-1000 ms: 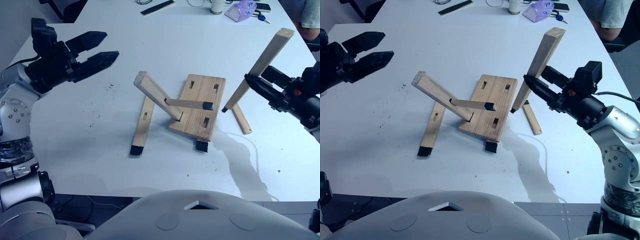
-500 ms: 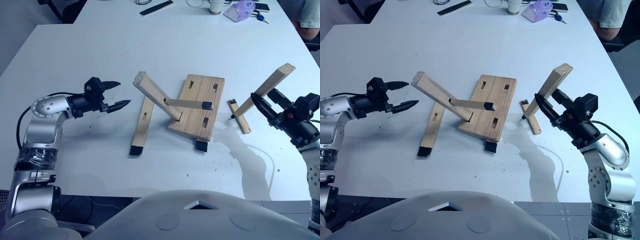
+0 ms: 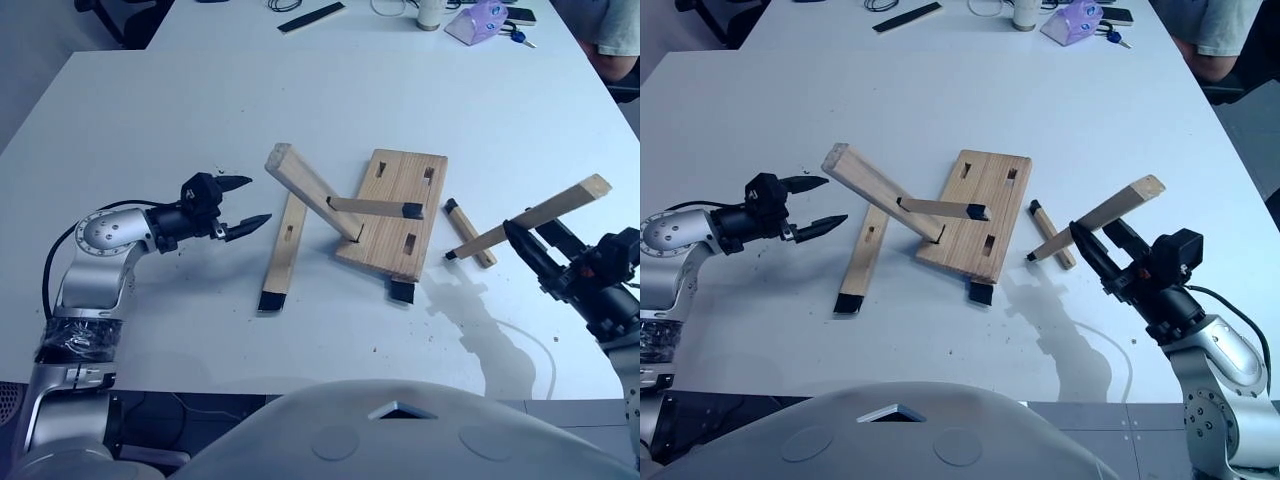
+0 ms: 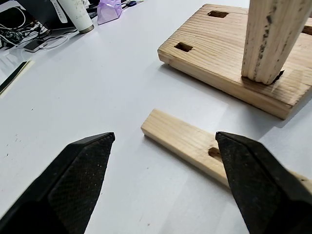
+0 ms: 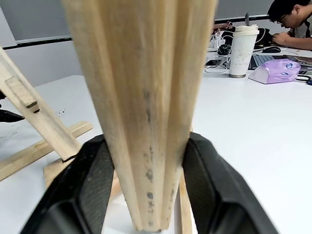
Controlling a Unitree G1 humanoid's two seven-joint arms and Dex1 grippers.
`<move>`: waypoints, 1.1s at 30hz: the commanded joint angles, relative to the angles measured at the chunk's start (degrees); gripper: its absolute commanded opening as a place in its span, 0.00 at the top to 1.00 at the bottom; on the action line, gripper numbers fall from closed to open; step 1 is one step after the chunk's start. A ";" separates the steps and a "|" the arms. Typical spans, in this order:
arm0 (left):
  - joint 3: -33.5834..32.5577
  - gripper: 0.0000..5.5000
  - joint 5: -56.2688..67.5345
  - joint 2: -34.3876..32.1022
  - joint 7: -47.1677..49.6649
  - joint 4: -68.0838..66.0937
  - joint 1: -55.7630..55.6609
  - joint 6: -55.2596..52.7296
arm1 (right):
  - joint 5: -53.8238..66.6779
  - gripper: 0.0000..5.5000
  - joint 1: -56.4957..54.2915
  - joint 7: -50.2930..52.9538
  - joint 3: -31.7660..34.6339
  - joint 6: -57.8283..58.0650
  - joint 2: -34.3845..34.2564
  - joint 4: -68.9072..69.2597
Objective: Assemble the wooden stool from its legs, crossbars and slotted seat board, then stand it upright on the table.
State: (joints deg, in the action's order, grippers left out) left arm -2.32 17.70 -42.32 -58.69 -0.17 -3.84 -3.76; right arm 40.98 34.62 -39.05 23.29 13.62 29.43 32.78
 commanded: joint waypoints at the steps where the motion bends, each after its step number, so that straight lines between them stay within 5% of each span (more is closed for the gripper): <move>1: -0.44 0.30 -0.28 -0.03 0.92 1.63 0.59 -1.04 | -6.65 0.64 6.05 -2.67 -2.20 2.35 2.41 -7.54; 8: -0.79 0.30 0.66 0.22 1.49 3.06 -0.30 -2.49 | -8.19 0.64 7.68 -6.22 -4.61 0.37 5.55 -8.48; 16: 3.48 0.30 -1.96 1.63 1.00 3.01 -2.42 -0.88 | -3.45 0.64 -8.41 1.39 -3.59 4.03 6.94 -3.86; 26: 7.76 0.30 -3.23 3.10 -0.41 5.75 -5.11 0.38 | -15.61 0.64 -21.43 3.64 -15.72 2.22 4.57 -10.87; 33: 7.29 0.30 0.11 3.62 -1.52 9.76 -7.99 -3.53 | -18.17 0.64 -20.07 3.27 -21.45 2.11 3.17 -8.19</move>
State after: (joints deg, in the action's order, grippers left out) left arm 5.01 16.77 -38.88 -60.14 8.31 -9.77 -6.07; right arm 23.77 12.76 -34.56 4.58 13.78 32.65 24.53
